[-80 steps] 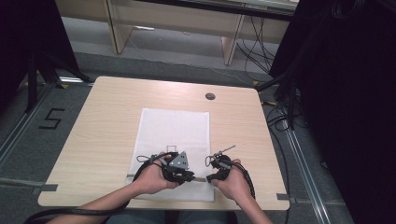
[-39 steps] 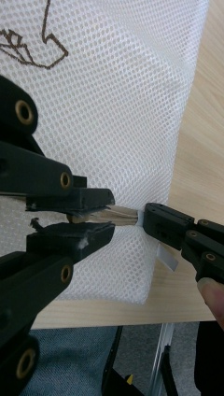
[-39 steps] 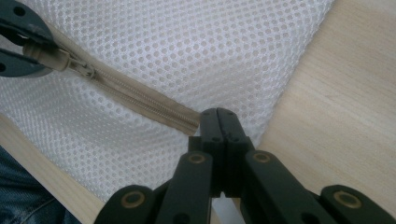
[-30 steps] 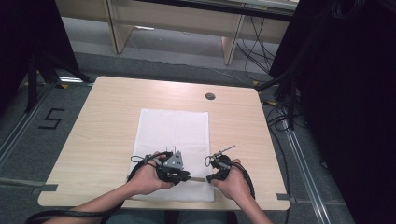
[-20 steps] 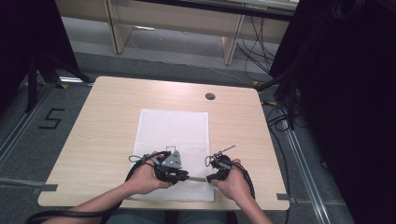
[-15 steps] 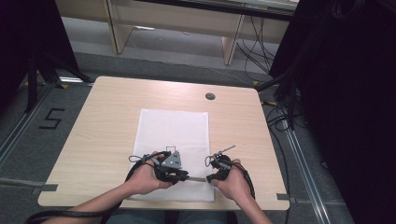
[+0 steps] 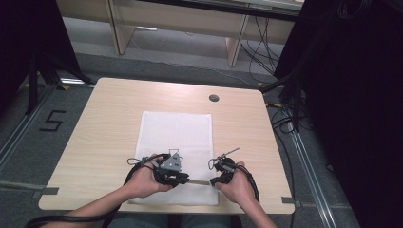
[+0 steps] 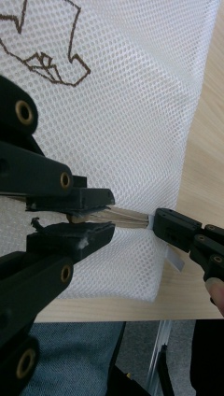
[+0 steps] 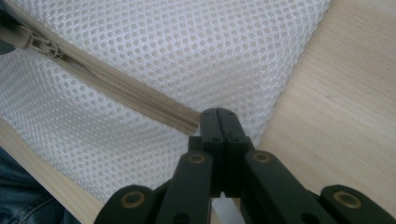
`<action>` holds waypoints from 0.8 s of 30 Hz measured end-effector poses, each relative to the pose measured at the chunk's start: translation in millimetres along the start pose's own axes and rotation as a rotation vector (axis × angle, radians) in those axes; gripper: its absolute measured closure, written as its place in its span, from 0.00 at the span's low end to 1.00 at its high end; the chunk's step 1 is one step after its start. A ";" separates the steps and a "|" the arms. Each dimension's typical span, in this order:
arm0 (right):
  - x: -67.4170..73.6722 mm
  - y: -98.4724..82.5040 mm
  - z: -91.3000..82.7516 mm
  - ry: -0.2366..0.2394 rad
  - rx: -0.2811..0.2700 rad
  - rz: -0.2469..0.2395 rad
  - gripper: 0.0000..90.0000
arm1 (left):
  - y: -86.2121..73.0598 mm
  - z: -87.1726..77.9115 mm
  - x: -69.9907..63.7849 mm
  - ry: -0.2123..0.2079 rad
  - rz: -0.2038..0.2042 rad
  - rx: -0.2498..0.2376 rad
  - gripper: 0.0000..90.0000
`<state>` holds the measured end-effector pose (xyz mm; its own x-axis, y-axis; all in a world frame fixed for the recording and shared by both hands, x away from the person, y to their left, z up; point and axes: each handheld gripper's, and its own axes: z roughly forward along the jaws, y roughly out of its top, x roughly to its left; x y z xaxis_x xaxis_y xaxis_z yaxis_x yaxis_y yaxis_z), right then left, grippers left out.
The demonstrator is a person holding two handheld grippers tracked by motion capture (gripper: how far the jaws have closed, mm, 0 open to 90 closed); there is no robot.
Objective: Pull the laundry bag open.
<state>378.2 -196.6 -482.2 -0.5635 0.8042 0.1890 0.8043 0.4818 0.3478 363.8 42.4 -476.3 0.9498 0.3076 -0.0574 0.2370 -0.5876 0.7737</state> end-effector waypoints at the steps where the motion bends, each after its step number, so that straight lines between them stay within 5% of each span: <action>1: 0.0 0.0 0.0 0.000 0.000 0.000 1.00 | -0.2 -0.1 -1.4 0.000 -0.024 -0.003 0.91; 16: 2.0 -0.3 -0.5 0.001 0.007 0.028 1.00 | -5.6 -14.0 1.2 0.012 -0.030 -0.007 0.91; 24: 0.0 -0.1 -0.3 0.002 0.002 0.004 1.00 | -8.7 -19.1 4.4 0.017 -0.028 0.003 0.91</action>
<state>378.1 -196.7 -482.0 -0.5607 0.8054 0.1921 0.8068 0.4793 0.3454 362.0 63.1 -471.3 0.9393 0.3362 -0.0682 0.2638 -0.5807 0.7702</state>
